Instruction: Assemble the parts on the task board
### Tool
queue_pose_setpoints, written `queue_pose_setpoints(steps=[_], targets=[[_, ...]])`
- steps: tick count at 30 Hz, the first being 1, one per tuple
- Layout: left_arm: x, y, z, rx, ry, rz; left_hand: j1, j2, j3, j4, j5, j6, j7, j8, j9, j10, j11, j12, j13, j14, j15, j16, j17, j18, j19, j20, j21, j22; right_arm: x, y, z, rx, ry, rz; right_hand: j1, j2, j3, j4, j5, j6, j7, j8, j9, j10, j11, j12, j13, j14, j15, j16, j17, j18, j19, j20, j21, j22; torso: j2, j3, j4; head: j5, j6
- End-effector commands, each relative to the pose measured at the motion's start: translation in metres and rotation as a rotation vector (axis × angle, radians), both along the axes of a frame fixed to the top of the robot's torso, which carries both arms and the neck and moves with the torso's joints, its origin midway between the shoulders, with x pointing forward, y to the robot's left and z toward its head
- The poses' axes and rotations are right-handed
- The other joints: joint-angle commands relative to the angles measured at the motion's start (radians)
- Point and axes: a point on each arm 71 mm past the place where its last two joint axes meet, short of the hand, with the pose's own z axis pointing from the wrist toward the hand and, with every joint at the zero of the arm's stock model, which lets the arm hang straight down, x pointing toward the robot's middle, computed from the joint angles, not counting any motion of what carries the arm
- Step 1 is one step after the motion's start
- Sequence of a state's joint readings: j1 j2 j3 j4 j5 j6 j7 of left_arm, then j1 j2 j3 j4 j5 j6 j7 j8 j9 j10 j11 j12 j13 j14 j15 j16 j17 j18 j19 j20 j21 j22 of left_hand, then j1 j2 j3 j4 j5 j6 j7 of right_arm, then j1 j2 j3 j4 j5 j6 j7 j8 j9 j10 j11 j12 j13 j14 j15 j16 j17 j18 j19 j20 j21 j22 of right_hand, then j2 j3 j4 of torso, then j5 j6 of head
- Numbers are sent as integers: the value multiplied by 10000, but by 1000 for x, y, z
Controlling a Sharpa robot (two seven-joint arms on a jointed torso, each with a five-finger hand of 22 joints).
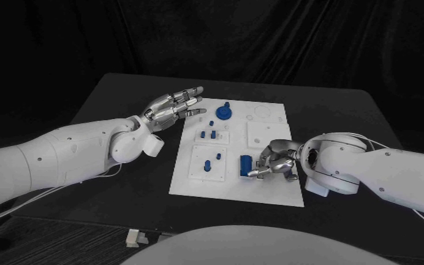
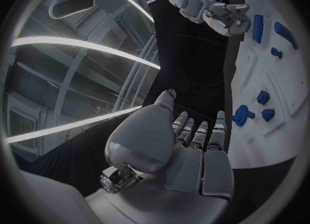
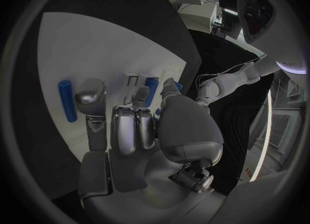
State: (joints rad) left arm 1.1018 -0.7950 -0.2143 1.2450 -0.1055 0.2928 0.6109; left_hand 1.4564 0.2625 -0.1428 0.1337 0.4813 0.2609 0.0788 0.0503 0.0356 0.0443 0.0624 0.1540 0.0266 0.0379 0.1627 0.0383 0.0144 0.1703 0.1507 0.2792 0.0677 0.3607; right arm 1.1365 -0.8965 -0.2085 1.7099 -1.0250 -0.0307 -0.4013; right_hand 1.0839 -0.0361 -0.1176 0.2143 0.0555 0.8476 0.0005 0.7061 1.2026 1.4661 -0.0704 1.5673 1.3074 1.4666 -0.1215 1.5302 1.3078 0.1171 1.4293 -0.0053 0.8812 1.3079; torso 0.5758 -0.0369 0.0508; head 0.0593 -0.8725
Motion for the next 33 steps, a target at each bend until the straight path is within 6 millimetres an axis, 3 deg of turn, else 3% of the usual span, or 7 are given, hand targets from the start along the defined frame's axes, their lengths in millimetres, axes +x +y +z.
queue_pose_setpoints(steps=[1,3,4,9,11,15,33], targets=[[0,-2,1,-195,-22,-36,23,109,39,-7,68,40,35,53,14,-32,36,18,6,-13,73,51,8,88,-13,38,-47,5,7,-10,18,301,-851,-523,-56,-298,258,599,-77,-25,217,-1490,-1421,1047,157,35,2634,878,120,-86,1869,-16,3,32,-55,1061,1,-8,16,32,-2],[0,-1,1,-176,-25,-9,23,109,39,-7,68,40,35,53,14,-32,36,18,6,-13,73,51,8,88,-13,38,-47,5,12,-21,32,256,-1119,-680,-572,-261,317,753,7,71,503,-3044,-3134,1047,424,35,2634,872,298,-102,1844,-40,2,188,-36,1070,0,-8,18,44,-2],[0,0,1,-166,-26,4,27,106,49,-19,75,45,34,55,15,-27,42,30,8,-11,77,54,8,88,-5,40,-44,14,14,-26,37,197,-1199,-739,-721,-391,324,723,-40,631,625,-4118,-4593,1047,582,35,2634,871,498,-105,1837,-23,1,310,-6,1079,1,-6,16,50,-2],[0,0,0,-141,-40,39,32,94,72,-49,106,63,33,62,17,-17,52,47,10,-3,79,63,11,89,9,41,-37,24,22,-51,60,-533,-1332,-930,-267,67,549,564,1761,1311,624,-4753,-5757,1047,553,35,2634,882,429,-74,1880,-42,71,341,267,1136,-7,-12,14,-10,-2],[1,-2,0,-154,-52,27,34,91,81,-60,122,59,30,62,17,-14,58,51,11,-2,80,64,11,89,11,42,-35,21,23,-59,63,-1046,-1267,-867,-24,154,604,414,2752,1711,537,-4784,-5966,1047,474,35,2634,870,370,-128,1783,-125,215,296,829,1262,-11,-14,18,-58,-2],[1,-3,0,-201,-82,1,39,88,111,-91,166,38,27,59,13,1,76,78,15,-2,84,65,10,89,15,44,-33,10,22,-73,59,-2228,-822,-658,322,284,711,160,3442,2459,315,-4700,-6088,1047,285,35,2634,865,217,-168,1691,-217,354,183,1417,1385,-3,-13,44,-122,-2],[0,-3,0,-213,-65,-8,44,91,157,-133,200,28,17,58,11,25,108,135,24,-6,85,65,9,86,16,46,-32,-4,16,-89,27,-3436,-944,-916,756,337,823,-275,2958,2439,273,-4766,-5927,1047,263,35,2634,890,168,-91,1779,-290,432,108,1854,1468,20,-5,-34,-75,-2]])
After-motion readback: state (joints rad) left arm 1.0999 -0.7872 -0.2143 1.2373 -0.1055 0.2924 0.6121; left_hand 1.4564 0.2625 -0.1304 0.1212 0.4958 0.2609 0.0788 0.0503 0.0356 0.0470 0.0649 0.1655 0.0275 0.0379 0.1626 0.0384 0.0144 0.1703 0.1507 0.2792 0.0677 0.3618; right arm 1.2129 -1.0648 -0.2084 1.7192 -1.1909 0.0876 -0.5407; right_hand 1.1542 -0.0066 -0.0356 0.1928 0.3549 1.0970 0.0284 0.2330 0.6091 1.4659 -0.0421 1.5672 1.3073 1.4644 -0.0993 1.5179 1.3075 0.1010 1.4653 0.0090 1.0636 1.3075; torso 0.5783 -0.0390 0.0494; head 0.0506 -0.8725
